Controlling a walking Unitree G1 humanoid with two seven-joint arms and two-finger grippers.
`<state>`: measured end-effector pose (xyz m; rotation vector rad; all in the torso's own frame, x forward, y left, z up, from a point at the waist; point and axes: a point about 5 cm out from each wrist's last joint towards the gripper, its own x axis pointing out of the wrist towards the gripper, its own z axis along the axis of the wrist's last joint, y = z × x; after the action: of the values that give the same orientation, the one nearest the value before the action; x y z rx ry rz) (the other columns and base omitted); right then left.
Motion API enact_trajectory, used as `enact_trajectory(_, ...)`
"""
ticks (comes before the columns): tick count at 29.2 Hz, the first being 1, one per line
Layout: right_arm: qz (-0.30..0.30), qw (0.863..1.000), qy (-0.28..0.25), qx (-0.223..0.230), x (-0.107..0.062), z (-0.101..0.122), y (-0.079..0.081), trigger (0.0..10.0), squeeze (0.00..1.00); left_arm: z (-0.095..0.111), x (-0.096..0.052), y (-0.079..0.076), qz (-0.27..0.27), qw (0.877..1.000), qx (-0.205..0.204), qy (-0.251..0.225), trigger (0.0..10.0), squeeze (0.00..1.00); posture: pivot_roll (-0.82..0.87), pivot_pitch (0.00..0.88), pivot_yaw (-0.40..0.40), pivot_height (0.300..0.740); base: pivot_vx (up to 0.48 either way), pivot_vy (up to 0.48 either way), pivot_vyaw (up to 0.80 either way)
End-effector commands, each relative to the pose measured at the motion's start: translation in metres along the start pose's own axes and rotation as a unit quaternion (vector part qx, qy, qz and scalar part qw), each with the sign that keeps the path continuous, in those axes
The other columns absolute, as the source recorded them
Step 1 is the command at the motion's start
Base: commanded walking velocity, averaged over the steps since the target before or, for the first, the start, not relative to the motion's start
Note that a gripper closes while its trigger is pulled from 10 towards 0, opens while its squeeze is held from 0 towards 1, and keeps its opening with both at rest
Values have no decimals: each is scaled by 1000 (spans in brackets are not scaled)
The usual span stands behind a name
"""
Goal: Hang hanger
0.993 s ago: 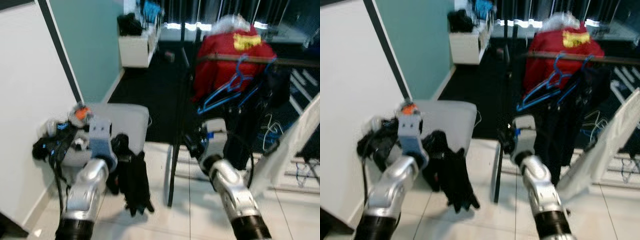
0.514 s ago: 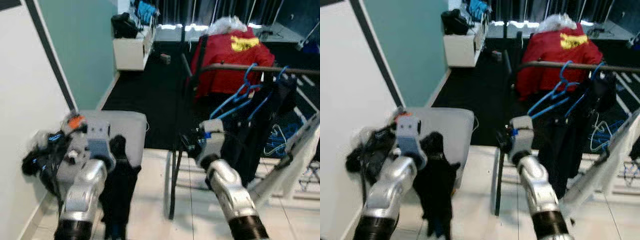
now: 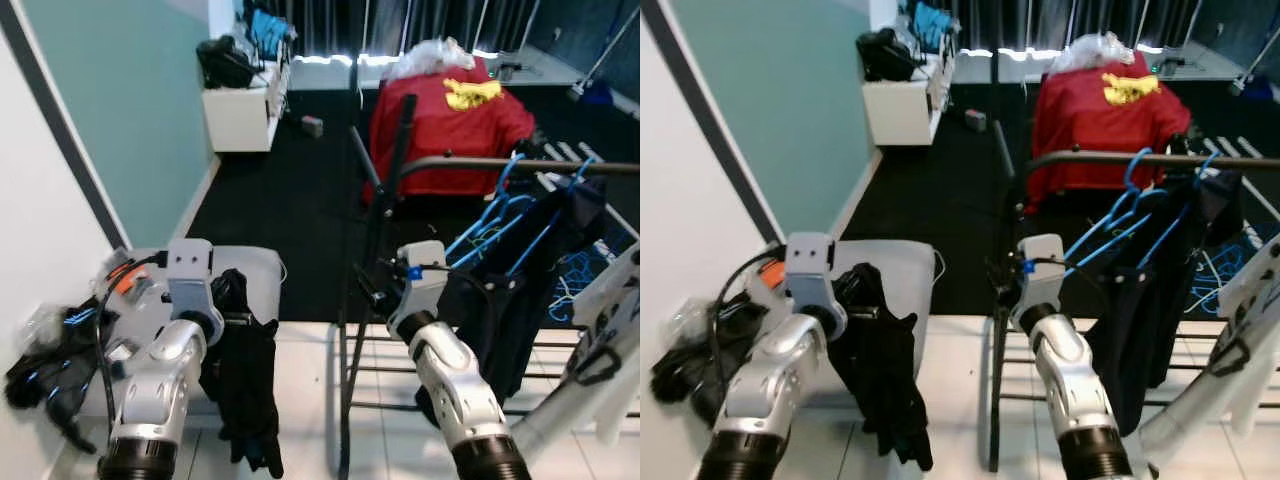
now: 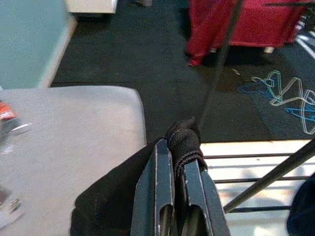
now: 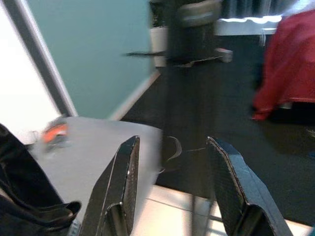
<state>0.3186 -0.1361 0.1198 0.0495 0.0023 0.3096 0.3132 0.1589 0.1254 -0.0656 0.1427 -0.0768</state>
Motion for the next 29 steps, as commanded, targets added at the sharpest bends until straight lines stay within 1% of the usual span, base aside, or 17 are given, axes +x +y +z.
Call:
enact_trajectory(1,-2,1000,-9,7,1,3,0,10000,0,0,1,-1,-3,1000,4,-3,10000,0,-2,8,15,740,368,0,-488)
enact_trajectory(4,-3,999,-29,15,0,8,1,10000,0,-4,1,2,10,1000,10,4,10000,0,-3,8,14,740,212,0,0)
enact_trajectory(6,-3,999,-29,15,0,8,1,10000,0,-4,1,2,10,1000,10,4,10000,0,-3,8,14,740,0,0,0)
enact_trajectory(8,4,998,-56,20,-1,14,3,10000,0,-9,0,8,29,999,8,12,10000,0,-3,7,12,740,0,0,0)
enact_trajectory(10,4,998,-56,20,-1,14,3,10000,0,-9,0,8,29,999,8,12,10000,0,-3,7,12,740,0,0,0)
enact_trajectory(11,7,997,-68,19,-1,17,4,10000,0,-10,0,10,35,999,8,14,10000,0,-2,7,10,740,0,0,0)
enact_trajectory(15,4,997,-82,14,-2,20,5,10000,0,-10,0,12,39,999,8,14,10000,0,-2,7,8,740,0,0,0)
enact_trajectory(19,-45,993,-114,0,-4,28,-3,10000,0,-11,0,12,41,999,6,14,10000,0,-6,6,9,740,0,0,0)
enact_trajectory(23,-61,991,-120,-8,-5,29,-7,10000,0,-11,1,12,41,999,5,13,10000,0,-7,6,9,740,0,0,0)
enact_trajectory(24,-62,990,-127,-3,-6,30,-7,10000,0,-11,1,11,40,999,5,12,10000,0,-6,5,9,740,0,0,0)
enact_trajectory(25,-64,988,-137,-3,-8,31,-9,10000,612,-10,1,11,40,999,4,10,10000,0,-7,4,9,740,0,0,0)
enact_trajectory(26,-64,988,-137,-3,-8,31,-9,10000,612,-10,1,11,40,999,4,10,10000,0,-7,4,9,740,0,0,0)
enact_trajectory(27,-66,987,-145,-4,-9,33,-10,10000,1000,-10,2,11,40,999,4,9,10000,0,-7,4,9,740,0,0,0)
enact_trajectory(29,-66,987,-145,-4,-9,33,-10,10000,1000,-10,2,11,40,999,4,9,10000,0,-7,4,9,740,0,0,0)
